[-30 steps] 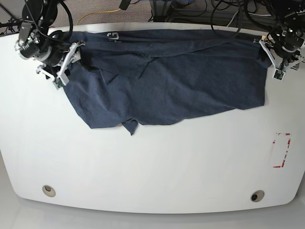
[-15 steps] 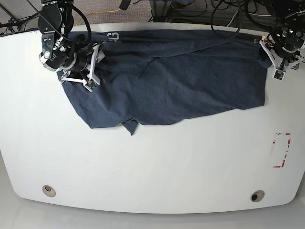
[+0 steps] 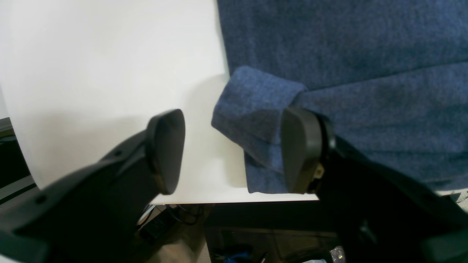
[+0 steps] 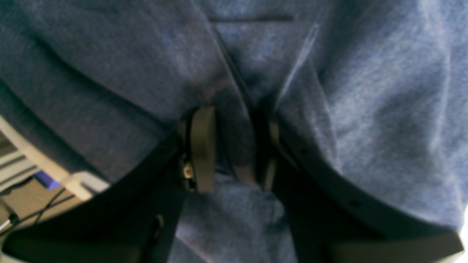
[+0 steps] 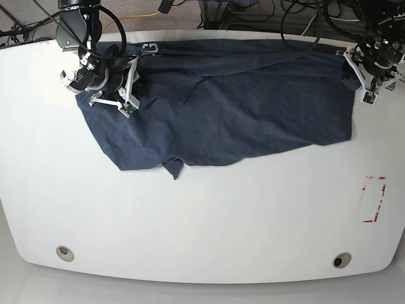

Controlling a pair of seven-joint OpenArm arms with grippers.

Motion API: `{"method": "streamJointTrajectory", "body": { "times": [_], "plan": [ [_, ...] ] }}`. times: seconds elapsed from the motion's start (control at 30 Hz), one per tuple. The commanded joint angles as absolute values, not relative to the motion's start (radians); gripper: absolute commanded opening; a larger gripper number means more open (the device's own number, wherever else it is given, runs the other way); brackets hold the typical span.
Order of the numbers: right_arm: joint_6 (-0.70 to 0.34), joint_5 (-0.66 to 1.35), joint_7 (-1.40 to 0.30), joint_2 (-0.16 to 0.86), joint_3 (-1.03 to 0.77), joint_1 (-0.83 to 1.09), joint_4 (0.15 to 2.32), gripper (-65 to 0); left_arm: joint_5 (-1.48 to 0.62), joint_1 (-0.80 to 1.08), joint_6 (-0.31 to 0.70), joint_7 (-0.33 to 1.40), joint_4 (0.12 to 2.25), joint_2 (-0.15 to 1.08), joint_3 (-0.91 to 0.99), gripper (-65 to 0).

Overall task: Fold the T-shirt properly
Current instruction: 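Move the right gripper along the shirt edge and regrasp the fabric, then reach both grippers to the hem and grasp its two ends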

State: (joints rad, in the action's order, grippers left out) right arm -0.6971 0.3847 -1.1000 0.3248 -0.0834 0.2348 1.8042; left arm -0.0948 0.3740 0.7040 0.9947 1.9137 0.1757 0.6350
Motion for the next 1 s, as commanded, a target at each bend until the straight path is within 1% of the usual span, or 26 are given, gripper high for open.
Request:
{"method": "streamJointTrajectory", "body": {
  "times": [0.0, 0.1, 0.13, 0.33, 0.57, 0.97],
  "plan": [
    [-0.698, 0.394, -1.089, 0.338, -0.093, 0.229, 1.816, -50.1, -0.097, 0.374, 0.698, 0.98, 1.926, 0.191, 0.639, -26.5],
    [-0.698, 0.394, -1.089, 0.338, -0.096, 0.245, 1.848, -62.5, -0.097, 0.374, 0.698, 0.98, 1.926, 0.193, 0.639, -26.5],
    [-0.698, 0.394, -1.087, 0.34, -0.096, 0.249, 1.868, -65.0, -0.097, 0.374, 0.698, 0.98, 1.926, 0.193, 0.639, -26.5],
    [-0.698, 0.394, -1.09, 0.34, -0.096, 0.248, 1.952, -65.0, -0.097, 0.374, 0.698, 0.98, 1.926, 0.193, 0.634, -26.5],
    [-0.698, 0.394, -1.086, 0.335, -0.096, 0.177, 1.948, -65.0, -0.097, 0.374, 0.698, 0.98, 1.926, 0.193, 0.634, -26.5],
    [-0.698, 0.401, -1.084, 0.331, -0.088, 0.004, 1.773, -65.0, -0.097, 0.374, 0.698, 0.98, 1.926, 0.193, 0.634, -26.5]
  ]
}}
